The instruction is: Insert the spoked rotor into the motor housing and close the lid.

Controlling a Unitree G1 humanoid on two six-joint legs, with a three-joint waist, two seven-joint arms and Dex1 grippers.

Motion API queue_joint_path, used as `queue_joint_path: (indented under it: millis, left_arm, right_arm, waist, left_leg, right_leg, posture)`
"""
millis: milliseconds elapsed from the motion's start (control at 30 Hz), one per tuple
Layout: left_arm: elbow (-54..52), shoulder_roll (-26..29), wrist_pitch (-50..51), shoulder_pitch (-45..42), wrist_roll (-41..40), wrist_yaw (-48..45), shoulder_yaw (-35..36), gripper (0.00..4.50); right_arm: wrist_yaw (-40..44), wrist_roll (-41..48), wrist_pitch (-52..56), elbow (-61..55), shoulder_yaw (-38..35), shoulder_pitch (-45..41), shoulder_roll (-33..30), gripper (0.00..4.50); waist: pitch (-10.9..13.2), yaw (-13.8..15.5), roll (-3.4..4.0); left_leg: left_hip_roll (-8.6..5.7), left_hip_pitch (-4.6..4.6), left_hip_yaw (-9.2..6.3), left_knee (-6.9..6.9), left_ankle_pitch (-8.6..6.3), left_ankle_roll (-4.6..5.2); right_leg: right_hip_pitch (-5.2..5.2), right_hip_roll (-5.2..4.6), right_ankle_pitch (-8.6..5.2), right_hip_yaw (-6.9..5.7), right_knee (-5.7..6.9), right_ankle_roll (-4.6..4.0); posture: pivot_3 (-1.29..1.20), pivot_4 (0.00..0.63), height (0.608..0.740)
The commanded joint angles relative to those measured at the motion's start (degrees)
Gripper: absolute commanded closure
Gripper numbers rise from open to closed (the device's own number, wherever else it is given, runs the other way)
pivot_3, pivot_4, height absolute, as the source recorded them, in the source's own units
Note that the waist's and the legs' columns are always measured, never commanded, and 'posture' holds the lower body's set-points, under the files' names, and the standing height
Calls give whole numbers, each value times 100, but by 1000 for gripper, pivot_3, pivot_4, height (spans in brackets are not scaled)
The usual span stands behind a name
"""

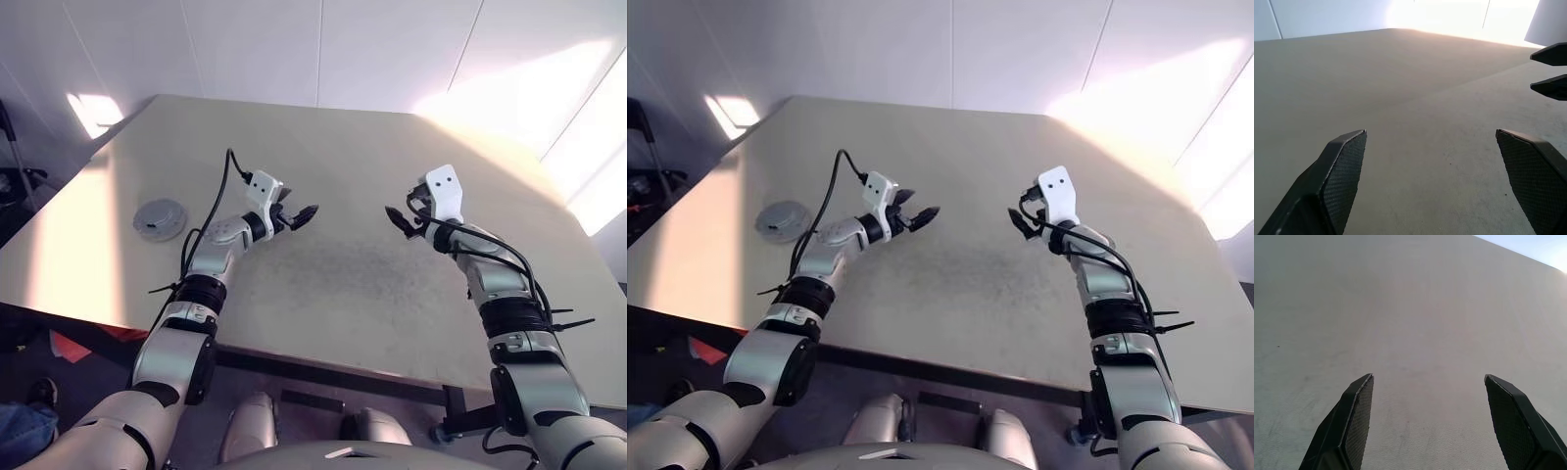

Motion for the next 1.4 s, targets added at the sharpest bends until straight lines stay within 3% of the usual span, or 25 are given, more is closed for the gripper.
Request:
queue_joint_path:
  millis: [33, 367, 400, 500, 533, 733, 967, 1000, 1100, 1167, 1267, 1400]
  left_arm:
    - [-92, 29, -77, -131, 30, 25, 39, 27]
    - [-111, -2, -95, -96, 64, 2, 15, 27]
    - [-119, -2, -94, -91, 68, -2, 14, 27]
    - [-100, 13, -98, -107, 78, -10, 16, 27]
    - [-93, 16, -100, -112, 80, -11, 19, 27]
    - [-78, 24, -107, -109, 89, -9, 33, 27]
    - [-115, 28, -106, -62, 83, 11, 40, 27]
    - [-125, 26, -105, -52, 82, 16, 41, 27]
    - [-147, 19, -105, -28, 79, 26, 38, 27]
    - [-158, 12, -105, -14, 77, 32, 36, 27]
    - [-145, 10, -110, -23, 80, 39, 38, 27]
    - [-101, 28, -118, -66, 85, 36, 48, 27]
  right_arm:
    - [-24, -18, 17, -176, -86, -126, -43, 409]
    - [-52, 107, 190, -136, -217, -168, -35, 409]
    - [-69, 110, 211, -131, -230, -175, -36, 409]
    - [-112, 84, 190, -139, -220, -186, -26, 409]
    - [-119, 63, 194, -142, -206, -186, -26, 409]
    - [-130, 7, 131, -94, -184, -190, -12, 409]
    - [-90, 58, 195, -59, -217, -231, 0, 409]
    - [-92, 71, 219, -55, -230, -242, 3, 409]
    - [-28, 120, 164, -109, -255, -236, 20, 409]
    - [-55, 45, 154, -122, -215, -218, -6, 409]
    - [-111, -40, 163, -52, -179, -235, -24, 409]
    - [-116, -44, 140, -40, -174, -241, -14, 409]
  waist:
    - [0, 0, 0]
    - [8, 77, -1]
    - [11, 134, 5]
    - [13, 127, -9]
    - [14, 104, -14]
    - [14, 140, -13]
    - [14, 171, -6]
    - [14, 214, -1]
    - [20, 277, -8]
    - [23, 241, -15]
    - [24, 140, -16]
    - [23, 140, -16]
  left_leg:
    - [0, 0, 0, 0, 0, 0]
    - [4, 14, 26, 3, -1, -3]
    - [67, 59, 171, -1, -12, -30]
    - [120, 118, 331, 10, -78, -86]
    - [98, 83, 296, 9, -80, -81]
    - [106, -18, 258, 35, -75, -41]
    - [114, -44, 236, 65, -77, -39]
    - [119, -36, 255, 79, -87, -54]
    - [178, 62, 424, 101, -137, -94]
    - [175, 104, 465, 97, -167, -93]
    - [154, 77, 425, 93, -170, -79]
    - [153, 39, 370, 104, -165, -68]
  right_leg:
    - [0, 0, 0, 0, 0, 0]
    - [-11, 7, 0, 18, -11, 3]
    - [-20, 74, 17, 131, -24, 16]
    - [-85, 219, 33, 446, -24, 85]
    - [-104, 186, 57, 420, -11, 49]
    - [-195, 163, 55, 340, 45, 35]
    - [-195, 155, 37, 303, 55, 7]
    - [-200, 162, 34, 321, 45, 12]
    - [-206, 324, 59, 595, 27, 57]
    - [-211, 365, 61, 712, 29, 106]
    - [-214, 291, 83, 639, 34, 67]
    - [-216, 284, 77, 589, 34, 57]
  posture:
    - [0, 0, 740]
    - [0, 0, 740]
    - [0, 0, 740]
    - [0, 0, 740]
    - [0, 0, 740]
    - [0, 0, 740]
    - [0, 0, 740]
    - [0, 0, 740]
    - [0, 0, 740]
    - [0, 0, 740]
    - [0, 0, 740]
    - [0, 0, 740]
